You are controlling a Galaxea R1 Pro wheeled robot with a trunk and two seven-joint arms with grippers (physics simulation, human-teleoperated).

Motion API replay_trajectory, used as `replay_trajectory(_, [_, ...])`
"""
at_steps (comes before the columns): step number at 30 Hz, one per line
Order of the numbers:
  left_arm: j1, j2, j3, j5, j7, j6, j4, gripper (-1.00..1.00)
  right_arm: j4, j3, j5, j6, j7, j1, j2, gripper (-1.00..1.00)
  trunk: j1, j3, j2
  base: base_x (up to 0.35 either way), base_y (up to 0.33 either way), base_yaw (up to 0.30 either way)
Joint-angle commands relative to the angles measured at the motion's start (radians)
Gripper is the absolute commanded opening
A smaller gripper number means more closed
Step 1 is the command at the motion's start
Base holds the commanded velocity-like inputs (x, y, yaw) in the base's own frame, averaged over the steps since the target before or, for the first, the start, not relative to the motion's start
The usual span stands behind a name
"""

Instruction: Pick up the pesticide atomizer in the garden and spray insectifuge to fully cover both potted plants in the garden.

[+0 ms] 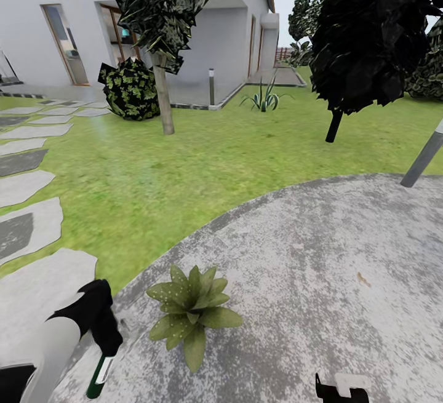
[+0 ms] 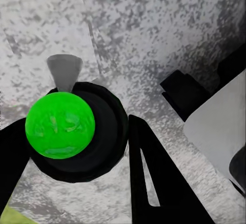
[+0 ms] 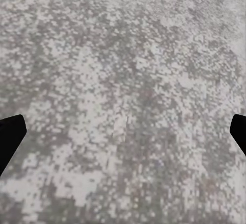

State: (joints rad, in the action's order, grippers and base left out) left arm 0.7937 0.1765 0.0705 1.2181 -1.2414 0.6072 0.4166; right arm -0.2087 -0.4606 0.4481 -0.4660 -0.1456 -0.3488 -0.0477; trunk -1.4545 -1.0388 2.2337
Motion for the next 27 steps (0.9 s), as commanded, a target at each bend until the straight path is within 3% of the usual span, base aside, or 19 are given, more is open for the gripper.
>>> replay_trajectory(1, [0.000,-0.001,0.007,0.004,-0.005,0.010,0.003,-1.00,0.002,-0.005,0.011,-0.003,-0.005,-0.001,0.000,1.00,0.000,-0.001,0.000,0.000,0.000,0.000])
replay_trajectory(7, [0.012,-0.005,0.006,-0.004,-0.018,0.023,0.092,-1.00,0.002,-0.005,0.011,-0.003,-0.005,-0.001,0.000,1.00,0.000,-0.001,0.000,0.000,0.000,0.000])
replay_trajectory(11, [0.007,-0.003,0.003,0.000,-0.011,0.018,0.097,-1.00,0.002,-0.004,0.011,-0.003,-0.005,-0.001,0.000,1.00,0.000,-0.001,0.000,0.000,0.000,0.000])
replay_trajectory(18, [-0.004,0.014,0.004,0.010,0.002,-0.002,-0.015,-1.00,0.002,-0.004,0.011,-0.003,-0.005,-0.001,0.000,1.00,0.000,-0.001,0.000,0.000,0.000,0.000])
replay_trajectory(23, [-0.005,0.018,0.005,0.007,0.053,-0.028,-0.069,-1.00,0.002,-0.005,0.011,-0.003,-0.005,-0.001,0.000,1.00,0.000,-0.001,0.000,0.000,0.000,0.000])
replay_trajectory(27, [-0.002,0.008,0.006,-0.002,0.058,-0.026,-0.061,-1.00,0.002,-0.004,0.011,-0.003,-0.005,-0.001,0.000,1.00,0.000,-0.001,0.000,0.000,0.000,0.014])
